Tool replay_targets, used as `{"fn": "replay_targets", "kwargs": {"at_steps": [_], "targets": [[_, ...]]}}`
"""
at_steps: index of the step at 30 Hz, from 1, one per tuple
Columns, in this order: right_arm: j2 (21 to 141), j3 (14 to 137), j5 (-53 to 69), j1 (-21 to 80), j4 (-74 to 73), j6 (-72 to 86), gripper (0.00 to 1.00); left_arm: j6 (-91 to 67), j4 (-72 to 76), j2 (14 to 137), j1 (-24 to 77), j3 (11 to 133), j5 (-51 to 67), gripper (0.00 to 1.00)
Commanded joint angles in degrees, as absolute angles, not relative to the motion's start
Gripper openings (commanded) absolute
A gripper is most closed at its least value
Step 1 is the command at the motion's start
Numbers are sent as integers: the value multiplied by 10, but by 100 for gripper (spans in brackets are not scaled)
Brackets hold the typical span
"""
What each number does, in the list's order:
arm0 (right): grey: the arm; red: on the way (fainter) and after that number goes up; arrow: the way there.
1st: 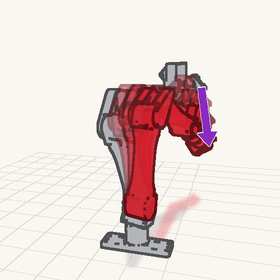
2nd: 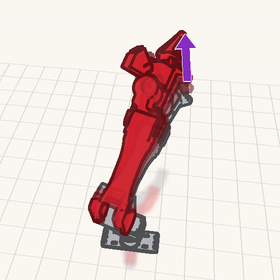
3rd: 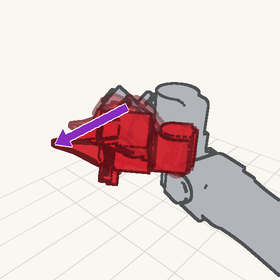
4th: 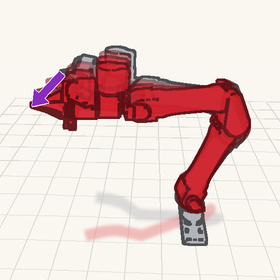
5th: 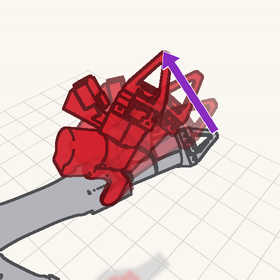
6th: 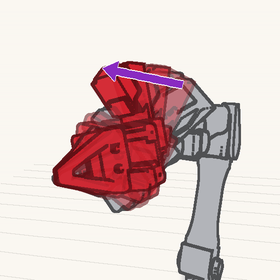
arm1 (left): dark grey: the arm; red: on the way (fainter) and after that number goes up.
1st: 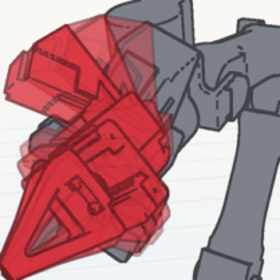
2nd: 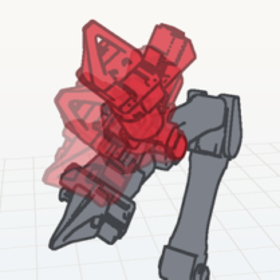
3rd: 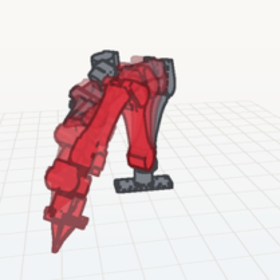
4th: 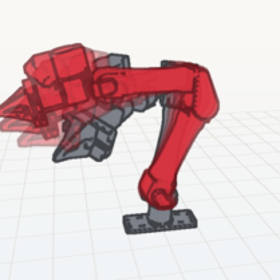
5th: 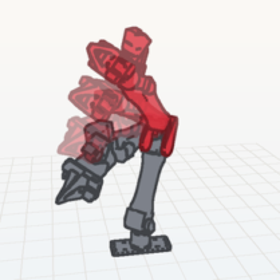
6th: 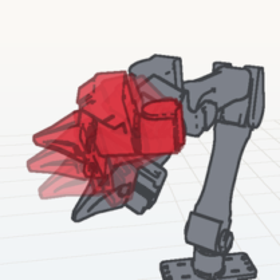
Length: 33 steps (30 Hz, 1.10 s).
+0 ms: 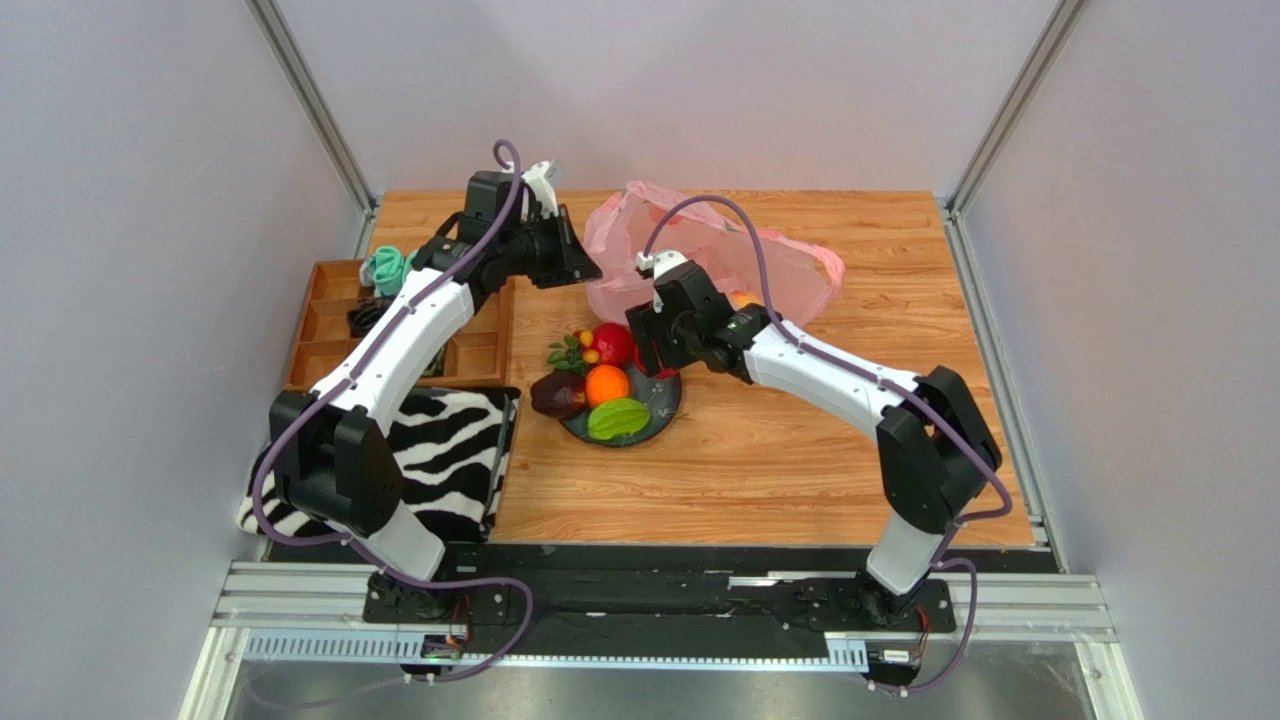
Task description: Place the fruits into the plastic bag
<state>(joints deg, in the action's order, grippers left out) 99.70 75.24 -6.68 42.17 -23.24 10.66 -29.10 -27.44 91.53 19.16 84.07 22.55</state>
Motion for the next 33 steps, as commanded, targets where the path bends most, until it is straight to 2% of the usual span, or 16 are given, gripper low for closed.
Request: {"fn": "replay_targets", "kwargs": {"at_steps": [1, 8, 16, 21, 25, 30, 33], "targets": [[934, 730, -29, 424, -207, 93, 36, -295, -258, 913, 194, 857, 231, 0], [810, 665, 44, 456, -144, 65, 34, -294, -260, 915, 194, 857, 228, 0], [766, 714, 1, 451, -176, 76, 34, -294, -260, 914, 194, 854, 226, 0], [772, 753, -16, 404, -184, 96, 35, -287, -265, 904, 194, 851, 225, 0], [797, 787, 22, 312, -185, 126, 35, -287, -262, 898, 195, 844, 228, 0], [884, 859, 32, 241, -242, 154, 34, -289, -261, 894, 196, 839, 229, 0], [918, 897, 12, 232, -274, 142, 33, -289, -261, 890, 197, 838, 229, 0]]}}
